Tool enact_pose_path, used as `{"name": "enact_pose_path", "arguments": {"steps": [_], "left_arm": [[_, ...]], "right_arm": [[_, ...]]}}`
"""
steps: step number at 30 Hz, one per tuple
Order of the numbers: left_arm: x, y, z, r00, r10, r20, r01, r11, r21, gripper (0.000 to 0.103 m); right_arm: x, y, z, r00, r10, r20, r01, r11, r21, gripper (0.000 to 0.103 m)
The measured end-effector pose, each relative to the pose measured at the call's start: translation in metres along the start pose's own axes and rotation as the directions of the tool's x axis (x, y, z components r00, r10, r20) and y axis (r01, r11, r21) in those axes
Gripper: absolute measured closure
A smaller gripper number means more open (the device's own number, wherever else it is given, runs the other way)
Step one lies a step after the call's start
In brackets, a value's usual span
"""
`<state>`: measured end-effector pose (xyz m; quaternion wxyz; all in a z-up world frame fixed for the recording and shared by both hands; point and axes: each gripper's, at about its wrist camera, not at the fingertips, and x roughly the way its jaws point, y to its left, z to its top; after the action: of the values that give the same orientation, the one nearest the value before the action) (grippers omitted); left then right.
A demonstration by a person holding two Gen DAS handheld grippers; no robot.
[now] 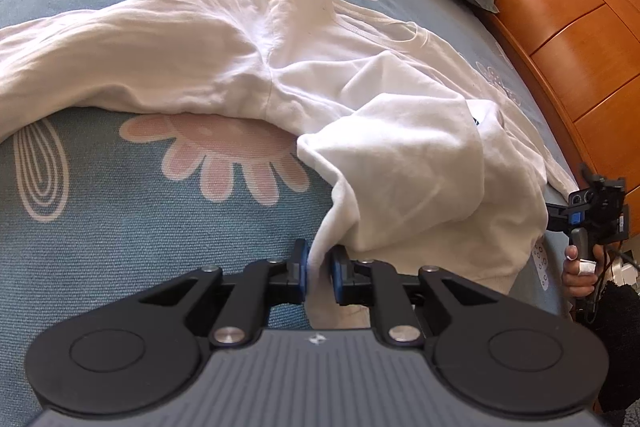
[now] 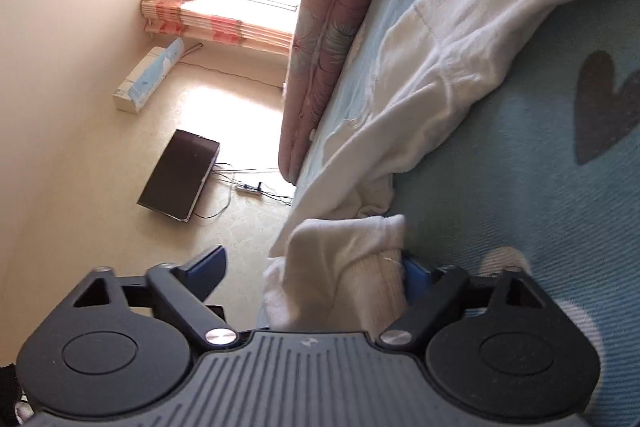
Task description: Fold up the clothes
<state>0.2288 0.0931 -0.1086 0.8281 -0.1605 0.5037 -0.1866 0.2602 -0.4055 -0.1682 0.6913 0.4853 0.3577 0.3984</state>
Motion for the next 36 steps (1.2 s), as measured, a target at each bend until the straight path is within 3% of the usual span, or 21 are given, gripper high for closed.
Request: {"name": "enact_pose_path", "arguments": {"steps": [1,2,4,6,8,11,13,16,24,28,31,34,35,36], "left_arm": [[0.000,0.001,0.000,1.000,-0.003,0.001,0.003,1.000,-0.002,0.089],[0.000,0.001,0.000,1.000,-0.006,0.002,0.006,1.000,-0.007,0.089],[0.000,0.002,0.000,1.000,-0.009,0.006,0.010,1.000,-0.016,0.089],[0.000,0.002,-0.001,1.000,-0.007,0.016,0.007,1.000,-0.020,0.089],[0.000,0.001,-0.003,1.000,0.000,0.024,0.000,1.000,-0.026,0.089],[-0.001,-0.004,-0.002,0.999,0.030,0.018,-0.030,0.999,-0.037,0.090],[-0.005,-0.010,0.000,0.999,0.036,0.014,-0.036,0.999,-0.037,0.097],[-0.025,-0.020,0.002,0.999,-0.001,0.047,0.001,1.000,-0.017,0.098],[-0.111,-0.038,0.000,0.985,-0.071,0.159,0.065,0.997,0.040,0.099],[-0.122,-0.034,-0.009,0.985,-0.026,0.170,0.020,0.999,0.038,0.098],[-0.108,-0.020,-0.017,0.992,-0.005,0.124,0.005,1.000,0.001,0.097],[-0.085,-0.010,-0.023,0.997,0.014,0.076,-0.014,1.000,-0.007,0.087],[-0.078,-0.008,-0.024,0.998,0.011,0.066,-0.010,1.000,-0.008,0.085],[-0.071,-0.007,-0.024,0.998,0.006,0.058,-0.006,1.000,-0.010,0.081]], "right_arm": [[-0.002,-0.007,0.001,1.000,-0.025,-0.004,0.025,1.000,0.012,0.058],[-0.004,-0.014,0.002,0.999,-0.050,-0.010,0.050,0.999,0.022,0.065],[0.001,-0.009,0.003,0.996,-0.078,-0.042,0.077,0.997,-0.021,0.066],[0.011,0.002,-0.003,0.985,-0.162,-0.060,0.155,0.983,-0.099,0.071],[0.016,0.007,-0.006,0.971,-0.232,-0.053,0.224,0.966,-0.130,0.084],[0.019,0.011,-0.010,0.959,-0.280,-0.034,0.275,0.955,-0.115,0.086],[0.019,0.018,-0.013,0.959,-0.283,-0.017,0.280,0.956,-0.090,0.086],[0.016,0.044,-0.024,0.973,-0.229,-0.004,0.227,0.966,-0.125,0.087],[-0.028,0.147,-0.047,0.986,-0.168,0.005,0.161,0.942,-0.296,0.089],[-0.050,0.174,-0.061,0.984,-0.180,-0.022,0.165,0.938,-0.305,0.090],[-0.059,0.172,-0.077,0.951,-0.305,-0.055,0.274,0.909,-0.314,0.090],[-0.070,0.141,-0.092,0.843,-0.534,-0.068,0.499,0.822,-0.275,0.086],[-0.079,0.129,-0.099,0.822,-0.567,-0.059,0.538,0.805,-0.251,0.085],[-0.084,0.123,-0.101,0.832,-0.552,-0.053,0.529,0.820,-0.220,0.084]]}}
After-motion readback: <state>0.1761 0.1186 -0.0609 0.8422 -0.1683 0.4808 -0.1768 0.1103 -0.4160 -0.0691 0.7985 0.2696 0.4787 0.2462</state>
